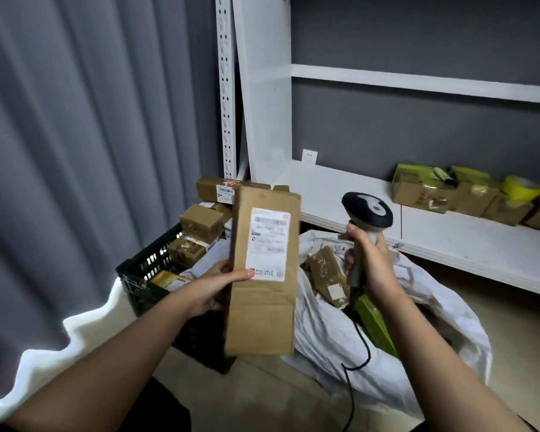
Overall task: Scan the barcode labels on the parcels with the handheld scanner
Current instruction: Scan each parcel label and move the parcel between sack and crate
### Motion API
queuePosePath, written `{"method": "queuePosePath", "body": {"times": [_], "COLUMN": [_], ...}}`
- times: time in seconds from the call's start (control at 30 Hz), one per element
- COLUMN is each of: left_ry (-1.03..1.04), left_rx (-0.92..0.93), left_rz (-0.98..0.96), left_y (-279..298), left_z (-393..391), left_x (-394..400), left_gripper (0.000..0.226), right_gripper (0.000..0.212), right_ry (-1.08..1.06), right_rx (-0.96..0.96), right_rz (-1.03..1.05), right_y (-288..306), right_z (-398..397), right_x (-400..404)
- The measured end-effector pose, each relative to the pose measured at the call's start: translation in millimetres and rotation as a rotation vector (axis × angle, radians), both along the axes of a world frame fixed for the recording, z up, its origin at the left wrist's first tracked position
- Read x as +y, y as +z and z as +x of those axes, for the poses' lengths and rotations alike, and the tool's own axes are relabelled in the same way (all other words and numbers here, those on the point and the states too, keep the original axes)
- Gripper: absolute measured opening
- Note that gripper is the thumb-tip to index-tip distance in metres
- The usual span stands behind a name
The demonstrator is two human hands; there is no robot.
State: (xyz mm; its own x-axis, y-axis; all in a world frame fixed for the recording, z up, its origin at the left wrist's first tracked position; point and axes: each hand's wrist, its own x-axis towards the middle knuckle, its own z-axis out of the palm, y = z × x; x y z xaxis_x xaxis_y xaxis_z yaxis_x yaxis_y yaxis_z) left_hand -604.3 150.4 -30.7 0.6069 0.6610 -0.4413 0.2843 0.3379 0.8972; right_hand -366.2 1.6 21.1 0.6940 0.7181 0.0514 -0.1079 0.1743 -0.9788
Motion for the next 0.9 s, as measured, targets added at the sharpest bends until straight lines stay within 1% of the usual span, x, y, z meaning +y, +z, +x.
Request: {"method": "queuePosePath", "body": {"times": [0.03,0.1,0.13,0.17,0.23,0.27,0.3,0.37,0.4,0.5,0.53,0.63,0.9], "left_ry": [0.075,0.2,0.232,0.248,0.251,0.252,0.254,0.257,0.258,0.262,0.266,0.284,0.299], "left_rx": [-0.022,-0.055,-0.072,-0.089,-0.119,-0.123,-0.121,-0.11,-0.099,-0.075,-0.074,-0.08,-0.086], "left_rz": [-0.014,-0.04,-0.051,-0.059,-0.059,-0.052,-0.039,-0.006,0.007,0.013,0.009,0.002,0.008], "left_y": [-5,-12,-14,-14,-14,-14,-14,-15,-16,-16,-16,-16,-13], "left_z": [4,12,16,19,21,21,22,22,21,21,21,23,30], "left_x": [-3,-9,-11,-13,-14,-13,-12,-9,-7,-3,-3,-2,1], "left_gripper": [0.096,0.076,0.072,0.076,0.093,0.099,0.098,0.085,0.083,0.097,0.098,0.089,0.09], "right_gripper": [0.015,0.015,0.017,0.021,0.027,0.028,0.028,0.028,0.028,0.026,0.026,0.026,0.027], "right_ry": [0.013,0.086,0.128,0.172,0.253,0.279,0.302,0.325,0.337,0.375,0.383,0.386,0.407], "right_rx": [-0.001,-0.019,-0.026,-0.03,-0.025,-0.021,-0.022,-0.027,-0.024,-0.018,-0.027,-0.05,-0.008], "right_rz": [0.005,-0.025,-0.041,-0.048,-0.053,-0.053,-0.053,-0.066,-0.066,-0.051,-0.046,-0.039,-0.024], "right_y": [-5,-15,-17,-19,-16,-13,-10,-3,-1,2,3,2,1], "right_z": [-7,-26,-36,-45,-59,-64,-67,-71,-73,-75,-76,-77,-76], "right_x": [-2,-4,-5,-6,-7,-8,-8,-10,-12,-16,-17,-19,-19]}}
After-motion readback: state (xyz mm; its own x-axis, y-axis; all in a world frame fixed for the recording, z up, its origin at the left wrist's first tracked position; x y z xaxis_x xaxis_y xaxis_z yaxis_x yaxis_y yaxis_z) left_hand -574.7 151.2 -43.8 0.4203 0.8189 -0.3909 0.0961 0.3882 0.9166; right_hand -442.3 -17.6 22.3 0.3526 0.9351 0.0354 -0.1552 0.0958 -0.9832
